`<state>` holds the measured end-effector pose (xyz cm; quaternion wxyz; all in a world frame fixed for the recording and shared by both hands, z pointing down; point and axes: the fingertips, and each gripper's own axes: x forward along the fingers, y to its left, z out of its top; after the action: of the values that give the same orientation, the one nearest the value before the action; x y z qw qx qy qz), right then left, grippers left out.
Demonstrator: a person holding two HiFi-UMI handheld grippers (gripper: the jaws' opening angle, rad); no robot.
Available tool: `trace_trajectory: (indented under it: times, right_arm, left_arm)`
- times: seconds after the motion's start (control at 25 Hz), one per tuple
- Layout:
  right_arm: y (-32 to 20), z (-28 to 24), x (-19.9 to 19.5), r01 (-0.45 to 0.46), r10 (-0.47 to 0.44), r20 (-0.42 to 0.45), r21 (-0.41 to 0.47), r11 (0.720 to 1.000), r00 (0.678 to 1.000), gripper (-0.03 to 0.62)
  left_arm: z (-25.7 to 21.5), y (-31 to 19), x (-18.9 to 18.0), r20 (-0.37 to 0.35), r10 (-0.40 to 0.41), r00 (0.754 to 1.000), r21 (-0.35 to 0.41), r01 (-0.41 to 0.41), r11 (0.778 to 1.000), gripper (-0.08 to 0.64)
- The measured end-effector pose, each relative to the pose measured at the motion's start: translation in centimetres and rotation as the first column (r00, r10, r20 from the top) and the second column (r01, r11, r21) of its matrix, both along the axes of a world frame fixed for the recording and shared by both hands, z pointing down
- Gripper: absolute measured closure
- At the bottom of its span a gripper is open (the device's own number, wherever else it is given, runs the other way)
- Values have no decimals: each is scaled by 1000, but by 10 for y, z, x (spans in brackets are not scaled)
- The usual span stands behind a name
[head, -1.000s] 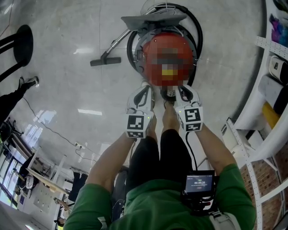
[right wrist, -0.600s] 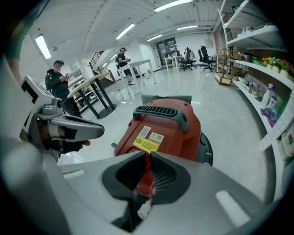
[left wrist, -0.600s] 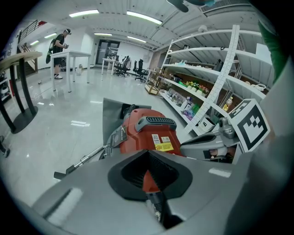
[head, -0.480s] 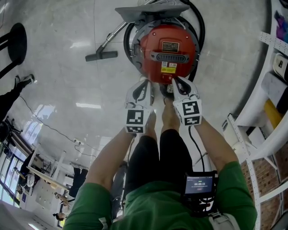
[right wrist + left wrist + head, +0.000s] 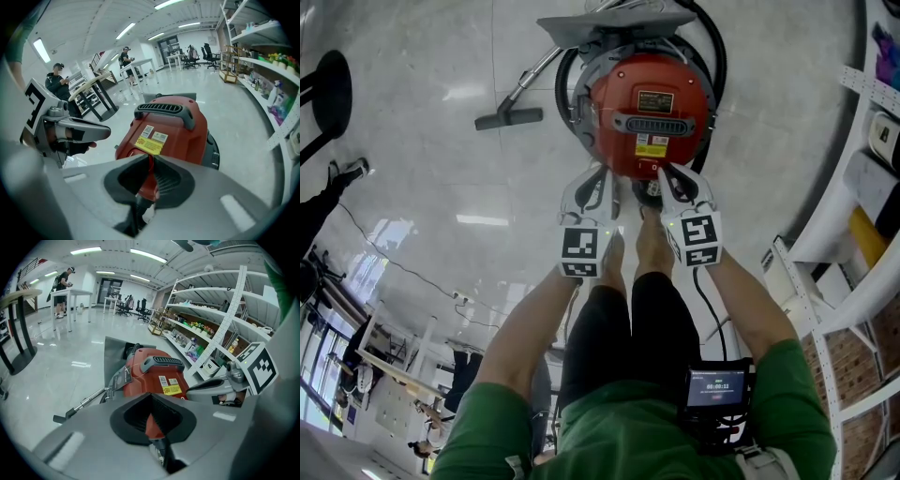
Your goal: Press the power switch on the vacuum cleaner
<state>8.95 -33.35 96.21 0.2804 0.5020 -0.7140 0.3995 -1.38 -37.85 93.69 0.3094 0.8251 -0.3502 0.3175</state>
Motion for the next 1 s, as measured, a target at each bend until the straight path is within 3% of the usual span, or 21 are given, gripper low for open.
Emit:
trace_trajectory:
  times: [1.0]
  right_arm:
    - [2, 8, 3, 19, -20, -13, -48, 999, 1000, 569]
  left_arm:
    - [0, -5, 1, 12, 12, 1000, -2, -12, 1000, 552]
